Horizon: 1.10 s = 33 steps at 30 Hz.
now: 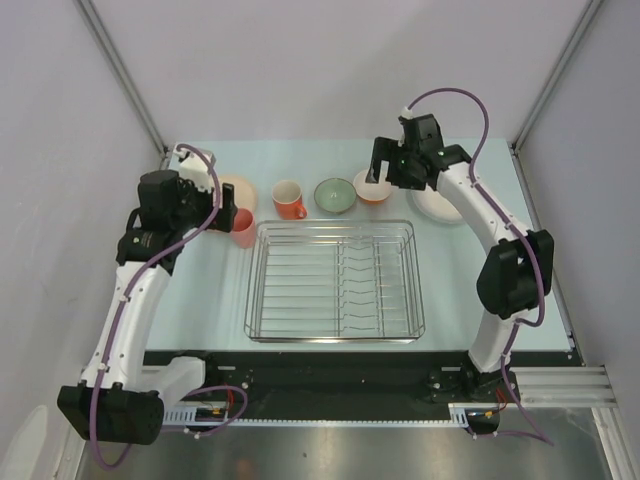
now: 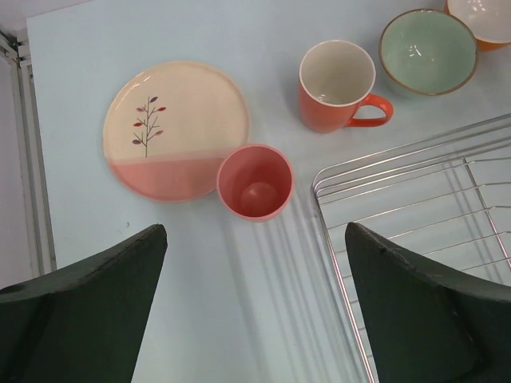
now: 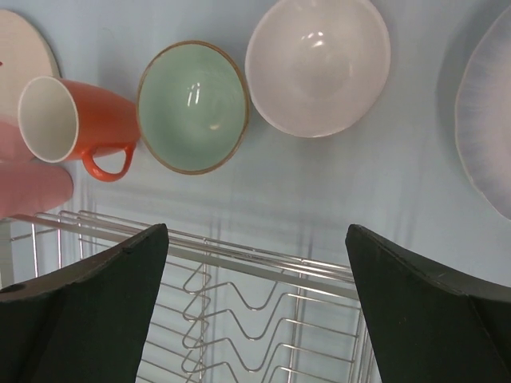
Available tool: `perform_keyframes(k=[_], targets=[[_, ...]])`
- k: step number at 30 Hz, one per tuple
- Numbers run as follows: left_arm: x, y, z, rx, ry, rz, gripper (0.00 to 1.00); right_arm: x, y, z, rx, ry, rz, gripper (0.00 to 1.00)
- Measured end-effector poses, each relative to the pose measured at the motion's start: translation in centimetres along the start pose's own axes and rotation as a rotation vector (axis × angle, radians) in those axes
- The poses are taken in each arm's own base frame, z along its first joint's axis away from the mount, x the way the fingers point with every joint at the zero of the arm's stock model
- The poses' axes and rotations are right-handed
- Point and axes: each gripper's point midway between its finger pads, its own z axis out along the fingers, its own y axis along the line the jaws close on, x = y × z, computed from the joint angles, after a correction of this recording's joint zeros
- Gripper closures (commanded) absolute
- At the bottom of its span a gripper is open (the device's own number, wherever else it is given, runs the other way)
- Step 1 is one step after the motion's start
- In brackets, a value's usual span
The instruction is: Load the mixed dishes into the dish rack
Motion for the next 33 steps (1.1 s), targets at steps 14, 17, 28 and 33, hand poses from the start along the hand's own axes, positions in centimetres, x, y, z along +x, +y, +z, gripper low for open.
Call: perform_keyframes(k=[14,17,28,33], targets=[[1.3,0.5,0.5,-0.007,0.020,-0.012,0.00,-1.4,5.7,8.6,-0.039,-0.040,-0.039,0.08],[1.6,0.9,0.3,-0.015,0.021,-0.012,0.00,0.3,6.3,10.6,-0.026,-0.005,-0.040,0.09],[3.3,1.1,0.7,-0.005,0.046,-0.024,0.00,1.8,4.6,12.7,0.031,0.029,0.024,0.17],[3.7,1.6,0.9,-0.017,0.049,-0.035,0.00,2.9,4.7,13.2,0.035,0.046,0.050,0.20]])
